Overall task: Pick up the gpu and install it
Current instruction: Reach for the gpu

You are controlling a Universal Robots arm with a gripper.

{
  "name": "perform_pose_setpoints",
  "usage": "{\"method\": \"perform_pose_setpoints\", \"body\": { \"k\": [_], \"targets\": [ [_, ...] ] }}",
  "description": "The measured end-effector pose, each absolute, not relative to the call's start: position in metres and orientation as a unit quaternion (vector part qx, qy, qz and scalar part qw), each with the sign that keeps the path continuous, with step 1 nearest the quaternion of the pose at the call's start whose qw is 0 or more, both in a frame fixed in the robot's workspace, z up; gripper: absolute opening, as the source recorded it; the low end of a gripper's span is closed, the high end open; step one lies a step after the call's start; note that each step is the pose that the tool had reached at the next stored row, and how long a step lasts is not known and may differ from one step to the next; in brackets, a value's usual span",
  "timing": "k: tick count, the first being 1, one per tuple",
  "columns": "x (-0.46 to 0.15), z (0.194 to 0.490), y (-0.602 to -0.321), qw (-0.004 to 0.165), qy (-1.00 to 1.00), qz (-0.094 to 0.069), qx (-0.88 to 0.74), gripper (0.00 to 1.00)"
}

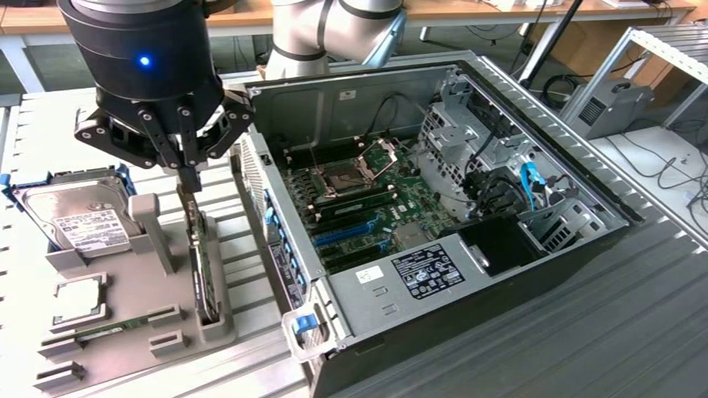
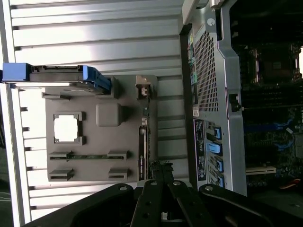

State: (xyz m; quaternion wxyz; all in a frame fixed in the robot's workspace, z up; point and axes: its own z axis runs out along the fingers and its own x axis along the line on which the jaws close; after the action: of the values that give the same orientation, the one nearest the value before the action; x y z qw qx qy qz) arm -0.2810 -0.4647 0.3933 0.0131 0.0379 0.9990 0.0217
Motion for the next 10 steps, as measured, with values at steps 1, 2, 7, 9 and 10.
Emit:
{"method": "perform_pose_setpoints", "body": {
  "k": [1,2,7,9,10],
  "targets": [
    [-0.2810,0.3933,-0.4650,0.013,0.999,0.022,0.038,0.11],
    [-0.2810,0.3933,-0.4653,0.013,0.999,0.022,0.038,0.11],
    [-0.2811,0.3933,-0.4665,0.013,0.999,0.022,0.038,0.11],
    [-0.2811,0.3933,-0.4671,0.013,0.999,0.022,0.038,0.11],
    [-0.2810,0.3933,-0.4674,0.013,0.999,0.022,0.038,0.11]
  ]
}}
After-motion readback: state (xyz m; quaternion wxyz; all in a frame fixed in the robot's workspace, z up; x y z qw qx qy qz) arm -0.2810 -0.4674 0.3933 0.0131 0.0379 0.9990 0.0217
